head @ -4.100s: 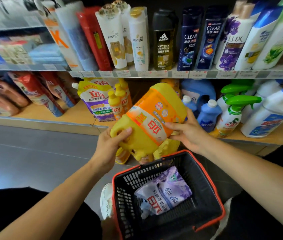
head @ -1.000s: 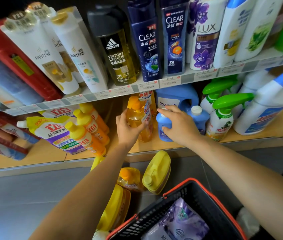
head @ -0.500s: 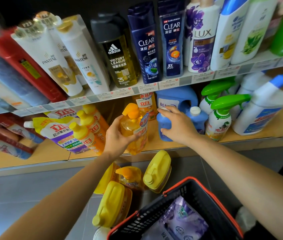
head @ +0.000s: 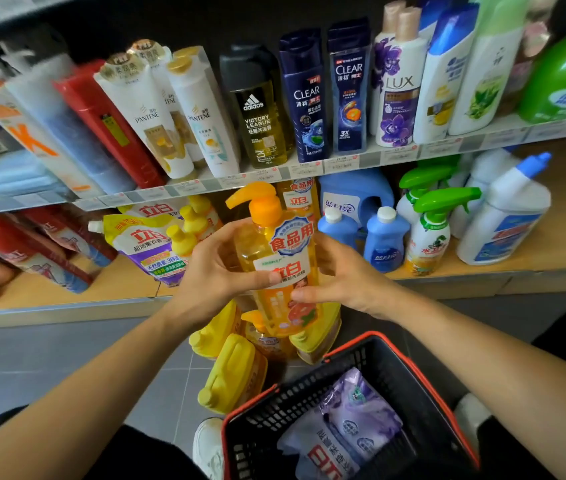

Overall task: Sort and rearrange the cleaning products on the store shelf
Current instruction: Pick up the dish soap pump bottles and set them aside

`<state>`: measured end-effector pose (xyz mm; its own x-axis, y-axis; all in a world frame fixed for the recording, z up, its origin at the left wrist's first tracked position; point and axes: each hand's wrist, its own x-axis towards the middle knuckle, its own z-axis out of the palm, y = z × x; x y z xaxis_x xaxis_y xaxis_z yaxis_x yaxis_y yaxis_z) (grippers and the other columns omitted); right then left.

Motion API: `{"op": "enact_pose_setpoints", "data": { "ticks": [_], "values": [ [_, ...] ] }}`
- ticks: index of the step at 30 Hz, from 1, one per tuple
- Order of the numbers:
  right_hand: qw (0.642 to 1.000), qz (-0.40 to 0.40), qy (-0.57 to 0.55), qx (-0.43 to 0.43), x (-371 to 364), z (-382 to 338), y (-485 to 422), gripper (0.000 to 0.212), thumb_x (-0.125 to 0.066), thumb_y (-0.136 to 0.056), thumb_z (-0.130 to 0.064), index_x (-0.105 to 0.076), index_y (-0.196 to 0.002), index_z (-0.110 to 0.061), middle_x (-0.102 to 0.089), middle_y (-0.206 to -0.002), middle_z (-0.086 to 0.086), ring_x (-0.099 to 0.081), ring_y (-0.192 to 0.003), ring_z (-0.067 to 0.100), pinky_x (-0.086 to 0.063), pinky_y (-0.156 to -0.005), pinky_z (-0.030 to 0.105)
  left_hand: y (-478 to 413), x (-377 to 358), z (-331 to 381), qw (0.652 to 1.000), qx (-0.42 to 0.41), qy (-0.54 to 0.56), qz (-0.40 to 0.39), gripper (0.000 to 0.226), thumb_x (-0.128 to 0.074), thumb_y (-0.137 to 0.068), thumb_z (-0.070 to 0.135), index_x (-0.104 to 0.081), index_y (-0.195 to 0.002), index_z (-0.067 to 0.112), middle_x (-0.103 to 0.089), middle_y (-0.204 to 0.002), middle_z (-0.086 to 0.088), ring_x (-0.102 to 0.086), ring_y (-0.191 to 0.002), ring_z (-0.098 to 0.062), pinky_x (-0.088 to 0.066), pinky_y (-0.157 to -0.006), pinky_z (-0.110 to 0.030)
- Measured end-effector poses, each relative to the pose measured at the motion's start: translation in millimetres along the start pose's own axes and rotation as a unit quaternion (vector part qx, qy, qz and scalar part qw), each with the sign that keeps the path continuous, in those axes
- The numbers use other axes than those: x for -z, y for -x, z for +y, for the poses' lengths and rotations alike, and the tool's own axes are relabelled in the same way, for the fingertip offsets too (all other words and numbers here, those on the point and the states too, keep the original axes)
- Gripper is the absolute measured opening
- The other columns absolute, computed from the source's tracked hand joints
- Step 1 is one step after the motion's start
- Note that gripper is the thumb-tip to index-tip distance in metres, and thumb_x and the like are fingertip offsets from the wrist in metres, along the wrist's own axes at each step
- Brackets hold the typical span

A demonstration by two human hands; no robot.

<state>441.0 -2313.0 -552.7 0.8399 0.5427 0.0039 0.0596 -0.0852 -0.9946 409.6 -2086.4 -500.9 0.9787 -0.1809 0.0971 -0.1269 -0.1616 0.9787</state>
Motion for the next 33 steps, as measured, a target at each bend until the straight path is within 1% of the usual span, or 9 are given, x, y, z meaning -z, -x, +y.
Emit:
{"op": "enact_pose_setpoints", "data": {
  "ticks": [5, 9, 11, 13, 15, 18, 23, 29, 33],
  "values": [
    [0.999, 0.015, -0.033, 0.018, 8, -8, 21, 0.082, -0.092, -0.066, -0.011, -0.05, -0.135, -0.018, -0.069, -0.124, 0.0, -0.067, -0.114, 0.015, -0.056, -0.095, 0.038, 18, -31, -2, 0.996, 0.02, 0.082, -0.007, 0.075, -0.094, -0.068, 0.021, -0.058, -0.133, 0.014, -0.07, -0.126, -0.015, -0.067, -0.116, -0.037, -0.052, -0.091, -0.067],
    [0.997, 0.06, 0.052, 0.013, 15, 0, 38, 0.091, -0.097, -0.059, -0.018, -0.052, -0.137, -0.022, -0.067, -0.126, -0.006, -0.064, -0.115, 0.009, -0.055, -0.099, 0.04, 20, -29, 7, 0.995, 0.029, 0.098, -0.021, 0.073, -0.092, -0.067, 0.039, -0.061, -0.131, 0.022, -0.066, -0.132, -0.011, -0.062, -0.124, -0.031, -0.056, -0.096, -0.044],
    [0.989, 0.079, 0.122, 0.004, 19, 4, 46, 0.092, -0.098, -0.057, -0.024, -0.051, -0.136, -0.032, -0.062, -0.131, -0.009, -0.06, -0.114, 0.0, -0.052, -0.099, 0.035, 21, -24, 11, 0.998, 0.033, 0.06, -0.012, 0.067, -0.086, -0.072, 0.044, -0.062, -0.131, 0.022, -0.064, -0.133, -0.01, -0.061, -0.124, -0.031, -0.054, -0.098, -0.046],
    [0.971, 0.098, 0.217, 0.001, 22, 6, 53, 0.094, -0.097, -0.057, -0.033, -0.047, -0.136, -0.042, -0.061, -0.133, -0.011, -0.058, -0.104, -0.008, -0.054, -0.09, 0.03, 25, -27, 9, 0.999, 0.022, -0.049, -0.009, 0.043, -0.076, -0.085, 0.041, -0.068, -0.123, 0.021, -0.068, -0.122, -0.002, -0.066, -0.114, -0.026, -0.057, -0.092, -0.045],
    [0.942, 0.109, 0.317, 0.027, 23, 9, 57, 0.094, -0.094, -0.057, -0.041, -0.046, -0.138, -0.041, -0.059, -0.133, -0.013, -0.056, -0.113, 0.001, -0.05, -0.091, 0.032, 29, -39, 6, 0.988, 0.007, -0.154, 0.002, 0.03, -0.073, -0.09, 0.039, -0.072, -0.114, 0.021, -0.072, -0.107, 0.006, -0.07, -0.1, -0.017, -0.059, -0.084, -0.042],
    [0.9, 0.116, 0.413, 0.076, 19, 13, 60, 0.09, -0.092, -0.06, -0.045, -0.05, -0.139, -0.032, -0.061, -0.129, -0.007, -0.058, -0.117, 0.018, -0.047, -0.094, 0.039, 33, -54, 3, 0.969, -0.026, -0.241, 0.053, 0.029, -0.075, -0.083, 0.04, -0.076, -0.102, 0.018, -0.074, -0.096, 0.004, -0.072, -0.083, -0.015, -0.06, -0.072, -0.047],
    [0.853, 0.178, 0.464, 0.158, 18, 14, 58, 0.083, -0.093, -0.06, -0.037, -0.059, -0.133, -0.021, -0.064, -0.124, -0.001, -0.06, -0.113, 0.024, -0.044, -0.092, 0.04, 32, -56, 3, 0.942, -0.131, -0.296, 0.089, 0.021, -0.079, -0.081, 0.036, -0.077, -0.094, 0.02, -0.07, -0.09, 0.004, -0.065, -0.084, -0.009, -0.053, -0.068, -0.028],
    [0.9, 0.156, 0.377, 0.154, 20, 15, 55, 0.087, -0.094, -0.058, -0.04, -0.054, -0.134, -0.032, -0.063, -0.126, -0.009, -0.058, -0.113, 0.014, -0.049, -0.09, 0.036, 26, -42, 9, 0.938, -0.201, -0.283, -0.001, 0.016, -0.082, -0.083, 0.024, -0.079, -0.095, 0.013, -0.069, -0.1, -0.003, -0.067, -0.096, -0.015, -0.054, -0.078, -0.028],
    [0.948, 0.12, 0.283, 0.083, 26, 17, 53, 0.095, -0.095, -0.057, -0.039, -0.04, -0.134, -0.05, -0.051, -0.124, -0.035, -0.048, -0.118, -0.007, -0.046, -0.098, 0.026, 26, -31, 12, 0.917, -0.234, -0.313, -0.077, 0.023, -0.081, -0.085, 0.017, -0.077, -0.107, 0.011, -0.068, -0.116, -0.003, -0.066, -0.11, -0.015, -0.051, -0.087, -0.024]
  ]
}}
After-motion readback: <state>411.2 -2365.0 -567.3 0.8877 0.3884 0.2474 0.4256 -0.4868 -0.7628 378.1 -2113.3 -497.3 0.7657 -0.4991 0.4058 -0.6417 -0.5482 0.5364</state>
